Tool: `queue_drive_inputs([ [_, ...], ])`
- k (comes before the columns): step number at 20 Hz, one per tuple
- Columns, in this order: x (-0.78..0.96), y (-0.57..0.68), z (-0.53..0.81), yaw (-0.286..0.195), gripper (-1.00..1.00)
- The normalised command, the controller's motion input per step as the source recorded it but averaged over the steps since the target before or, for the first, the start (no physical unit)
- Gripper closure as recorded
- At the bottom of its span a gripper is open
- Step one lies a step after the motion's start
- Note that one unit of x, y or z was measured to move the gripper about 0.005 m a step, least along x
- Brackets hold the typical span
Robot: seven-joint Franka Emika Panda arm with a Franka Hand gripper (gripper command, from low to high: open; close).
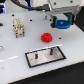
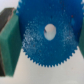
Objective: Insert the blue gear onto the right peg, followed by the red gear
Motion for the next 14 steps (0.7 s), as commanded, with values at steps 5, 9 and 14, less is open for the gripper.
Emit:
queue_drive_inputs([
  [5, 0.75, -0.34, 0.18, 0.0, 1.0],
  [9, 0.76, -0.27, 0.17, 0.0, 1.0],
  [14, 0.64, -0.2, 0.04, 0.0, 1.0],
])
